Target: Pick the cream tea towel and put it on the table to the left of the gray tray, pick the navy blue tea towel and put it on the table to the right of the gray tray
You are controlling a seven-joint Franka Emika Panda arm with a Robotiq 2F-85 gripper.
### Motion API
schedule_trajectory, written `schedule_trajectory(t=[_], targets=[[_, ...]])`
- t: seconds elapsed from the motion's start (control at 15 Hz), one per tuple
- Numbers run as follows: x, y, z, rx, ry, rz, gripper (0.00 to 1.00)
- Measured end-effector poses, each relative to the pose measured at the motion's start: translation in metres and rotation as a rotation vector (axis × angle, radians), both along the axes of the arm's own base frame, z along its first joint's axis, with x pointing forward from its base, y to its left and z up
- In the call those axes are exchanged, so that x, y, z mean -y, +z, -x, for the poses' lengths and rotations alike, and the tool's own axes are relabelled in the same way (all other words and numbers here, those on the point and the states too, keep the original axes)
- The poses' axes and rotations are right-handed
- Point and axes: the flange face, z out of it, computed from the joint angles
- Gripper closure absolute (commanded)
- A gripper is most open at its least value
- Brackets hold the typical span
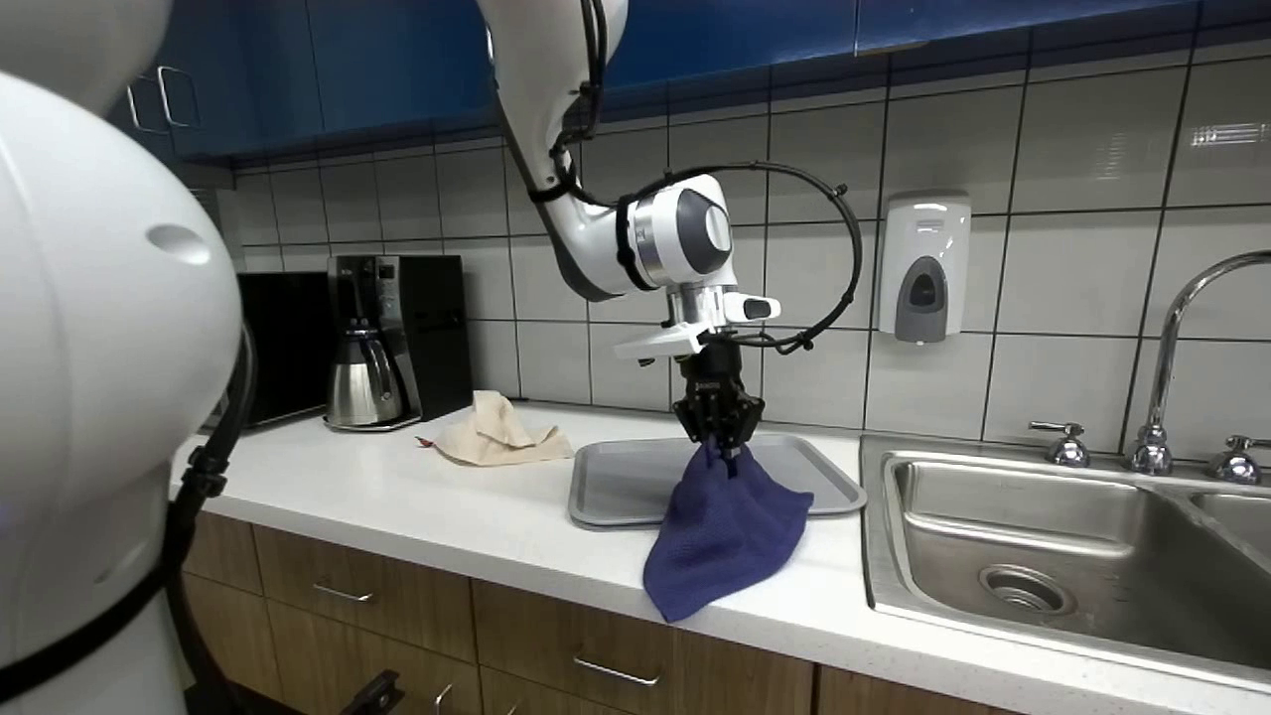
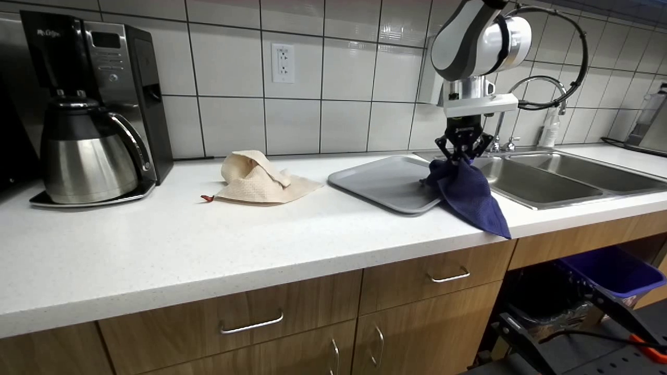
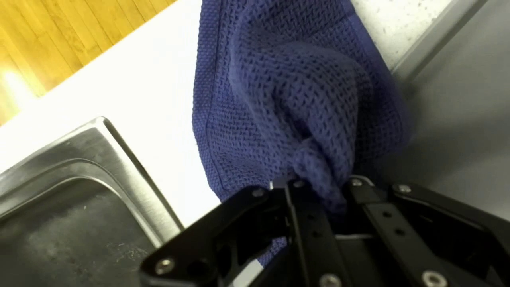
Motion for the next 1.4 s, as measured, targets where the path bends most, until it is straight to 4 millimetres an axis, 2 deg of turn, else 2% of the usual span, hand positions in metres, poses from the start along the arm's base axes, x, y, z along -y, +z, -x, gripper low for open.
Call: schedule_trajectory(t=[0.33,0.73,1.4], targets=[[0.018,0.017,0.022,0.012,-0.037,-0.007,0.97],[0.026,0.042,0.045,0.039,-0.054,-0.014,0.97],[0.035,0.082,0.059,0.106,-0.067,-0.014,0.97]])
